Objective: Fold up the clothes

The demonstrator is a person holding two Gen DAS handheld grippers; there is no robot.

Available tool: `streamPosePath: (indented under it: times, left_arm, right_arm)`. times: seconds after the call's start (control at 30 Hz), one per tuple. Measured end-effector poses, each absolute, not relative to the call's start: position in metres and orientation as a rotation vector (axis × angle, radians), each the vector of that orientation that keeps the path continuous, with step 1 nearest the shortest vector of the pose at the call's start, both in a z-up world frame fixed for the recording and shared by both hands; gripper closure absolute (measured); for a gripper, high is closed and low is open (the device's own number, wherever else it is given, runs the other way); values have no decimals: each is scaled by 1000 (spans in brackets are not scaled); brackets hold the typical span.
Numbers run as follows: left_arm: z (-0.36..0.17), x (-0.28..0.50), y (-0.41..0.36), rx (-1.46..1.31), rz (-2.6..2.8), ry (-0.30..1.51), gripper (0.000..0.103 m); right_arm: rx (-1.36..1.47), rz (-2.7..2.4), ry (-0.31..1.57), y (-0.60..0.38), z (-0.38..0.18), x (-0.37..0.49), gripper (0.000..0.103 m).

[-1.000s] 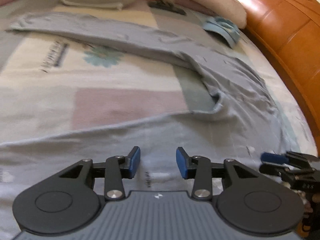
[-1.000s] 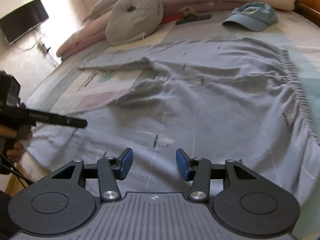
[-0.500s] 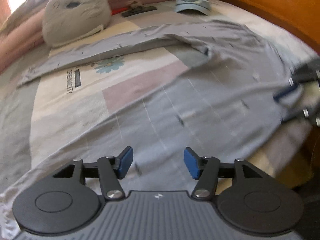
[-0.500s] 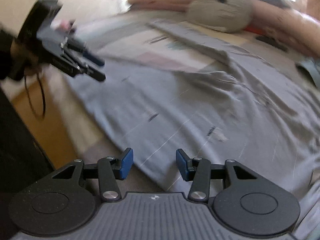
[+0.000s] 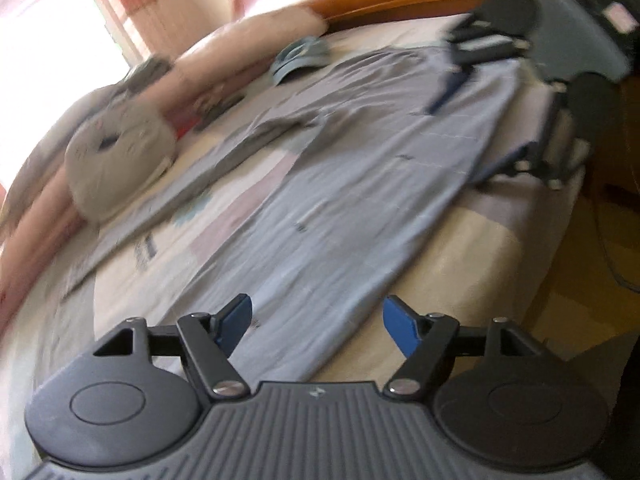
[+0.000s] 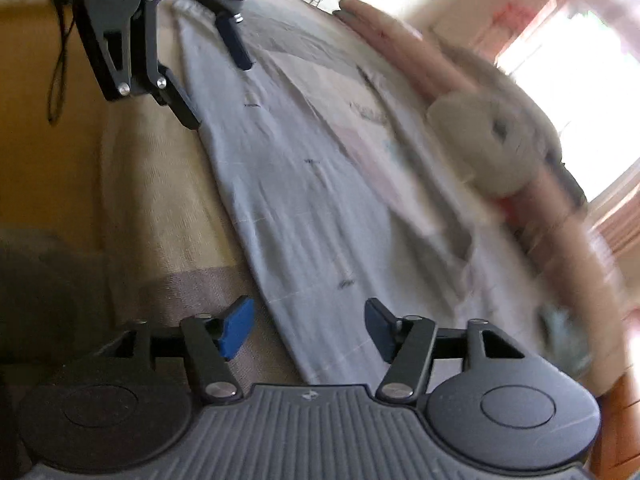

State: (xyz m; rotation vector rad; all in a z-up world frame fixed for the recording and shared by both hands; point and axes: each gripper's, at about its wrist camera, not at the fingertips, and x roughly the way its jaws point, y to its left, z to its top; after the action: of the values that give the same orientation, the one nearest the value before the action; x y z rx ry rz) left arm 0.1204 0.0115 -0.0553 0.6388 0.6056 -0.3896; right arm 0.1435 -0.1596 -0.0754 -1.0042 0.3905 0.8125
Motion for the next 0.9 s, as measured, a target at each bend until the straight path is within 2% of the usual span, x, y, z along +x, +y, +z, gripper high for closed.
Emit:
streamPosePath:
  times: [0.07, 0.3, 0.5, 0.73, 0.9]
  left_arm:
    - [-58, 120, 3, 663, -420, 571, 29]
    - [-70, 134, -31, 706, -489, 507, 29]
    - [-75, 158, -48, 705, -448, 490, 27]
    - [-57, 160, -34, 588, -413, 448, 27]
    - [-67, 150, -40, 729, -424, 464, 27]
  right_arm:
    - [-1058, 774, 343, -153, -80, 140, 29]
    - [-1191, 634, 198, -133, -92, 129, 29]
    - [-1120, 574, 196, -140, -86, 131, 29]
    - [-1065, 635, 245, -142, -86, 135, 29]
    - [-1152, 525, 178, -133, -98, 143, 29]
